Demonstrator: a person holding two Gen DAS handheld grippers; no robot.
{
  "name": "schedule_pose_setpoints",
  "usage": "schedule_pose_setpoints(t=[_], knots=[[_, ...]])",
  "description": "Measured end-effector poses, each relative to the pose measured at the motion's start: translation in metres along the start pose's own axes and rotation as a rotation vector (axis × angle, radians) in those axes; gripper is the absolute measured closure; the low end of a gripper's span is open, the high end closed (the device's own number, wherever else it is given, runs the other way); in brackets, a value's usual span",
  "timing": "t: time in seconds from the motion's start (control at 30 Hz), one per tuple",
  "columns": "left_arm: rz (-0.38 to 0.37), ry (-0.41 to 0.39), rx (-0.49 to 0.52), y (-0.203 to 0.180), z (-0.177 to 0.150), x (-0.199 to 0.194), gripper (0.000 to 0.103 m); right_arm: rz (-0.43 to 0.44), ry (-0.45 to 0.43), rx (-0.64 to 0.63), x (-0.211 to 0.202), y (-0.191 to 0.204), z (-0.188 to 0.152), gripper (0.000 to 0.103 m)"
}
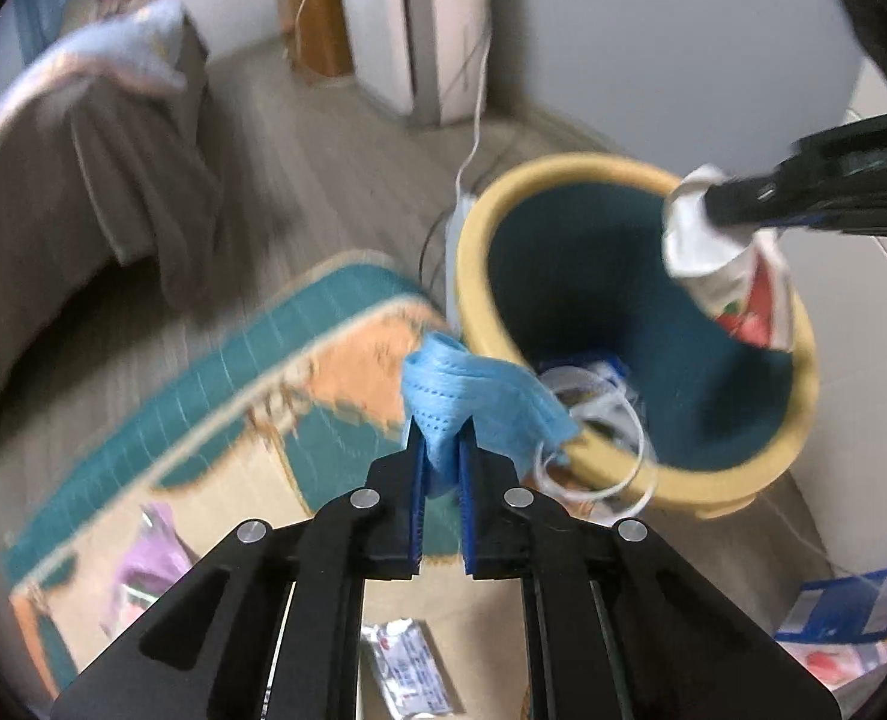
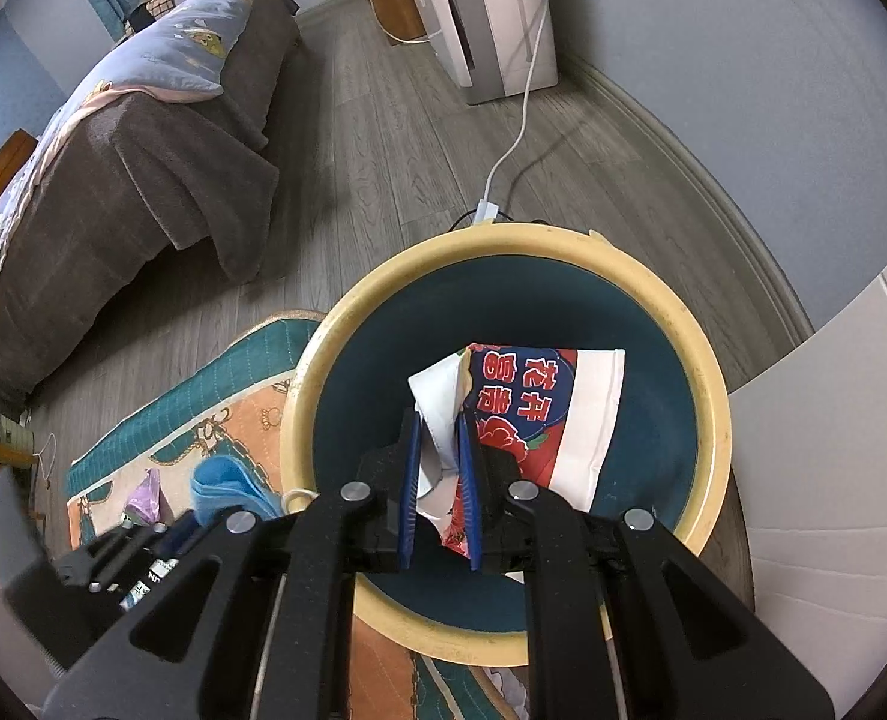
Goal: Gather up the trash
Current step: 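Open right gripper to drop snack box while left drops blue mask into bin, then move both tools back over the trash on the cushion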
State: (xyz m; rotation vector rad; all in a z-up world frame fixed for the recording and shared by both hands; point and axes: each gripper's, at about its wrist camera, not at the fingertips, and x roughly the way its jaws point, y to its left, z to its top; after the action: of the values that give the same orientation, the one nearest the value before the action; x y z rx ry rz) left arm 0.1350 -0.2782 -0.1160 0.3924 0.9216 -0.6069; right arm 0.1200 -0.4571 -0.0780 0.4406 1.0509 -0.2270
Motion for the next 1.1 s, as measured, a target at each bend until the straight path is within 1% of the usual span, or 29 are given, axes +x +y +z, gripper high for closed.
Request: schedule_pose_setpoints(t=[0.03,0.13,0.27,0.33,0.4,0.43,0.53,0.6,0.63,0.7,0.73,0.8,0.87,1.0,1.1], knots=[[-0.011,-0.040,0.021,-0.005,0.004,-0.009,0.093,-0.004,-0.002,0.000,0.000,-0.001,0.000,0.091],[-0.044,-0.106,0.051,-0.017,0.018,-0.020,0.093,-0.020,-0.013,0.012,-0.001,-0.003,0.001,0.091],[-0.082,-0.109,0.048,-0.030,0.030,-0.025,0.093,-0.035,-0.032,0.032,-0.004,-0.005,0.000,0.091],[-0.093,-0.103,0.050,-0.035,0.032,-0.025,0.091,-0.043,-0.044,0.040,-0.005,-0.006,0.000,0.087],[-0.104,-0.095,0.051,-0.038,0.031,-0.024,0.082,-0.046,-0.060,0.049,-0.008,-0.007,0.000,0.062],[-0.100,-0.092,0.053,-0.039,0.031,-0.024,0.080,-0.045,-0.065,0.053,-0.008,-0.008,0.000,0.058],[-0.085,-0.085,0.057,-0.038,0.029,-0.023,0.069,-0.032,-0.067,0.055,-0.009,-0.009,0.002,0.055],[-0.074,-0.091,0.049,-0.035,0.028,-0.024,0.053,-0.037,-0.075,0.052,-0.011,-0.007,0.002,0.038],[-0.073,-0.095,0.042,-0.033,0.028,-0.026,0.049,-0.038,-0.081,0.052,-0.012,-0.007,0.002,0.035],[-0.067,-0.102,0.036,-0.030,0.027,-0.031,0.035,-0.041,-0.093,0.054,-0.015,-0.006,0.003,0.026],[-0.055,-0.108,0.035,-0.028,0.026,-0.035,0.030,-0.046,-0.100,0.054,-0.017,-0.005,0.003,0.022],[-0.041,-0.124,0.029,-0.024,0.024,-0.045,0.015,-0.055,-0.113,0.042,-0.021,-0.002,0.003,0.011],[-0.005,-0.141,0.011,-0.018,0.018,-0.059,0.009,-0.071,-0.125,0.015,-0.026,0.004,0.003,0.006],[0.041,-0.126,-0.017,-0.004,0.002,-0.077,0.008,-0.133,-0.184,-0.039,-0.044,0.020,0.000,0.006],[0.066,-0.126,-0.042,0.012,-0.014,-0.101,0.008,-0.154,-0.192,-0.064,-0.053,0.032,-0.008,0.006]])
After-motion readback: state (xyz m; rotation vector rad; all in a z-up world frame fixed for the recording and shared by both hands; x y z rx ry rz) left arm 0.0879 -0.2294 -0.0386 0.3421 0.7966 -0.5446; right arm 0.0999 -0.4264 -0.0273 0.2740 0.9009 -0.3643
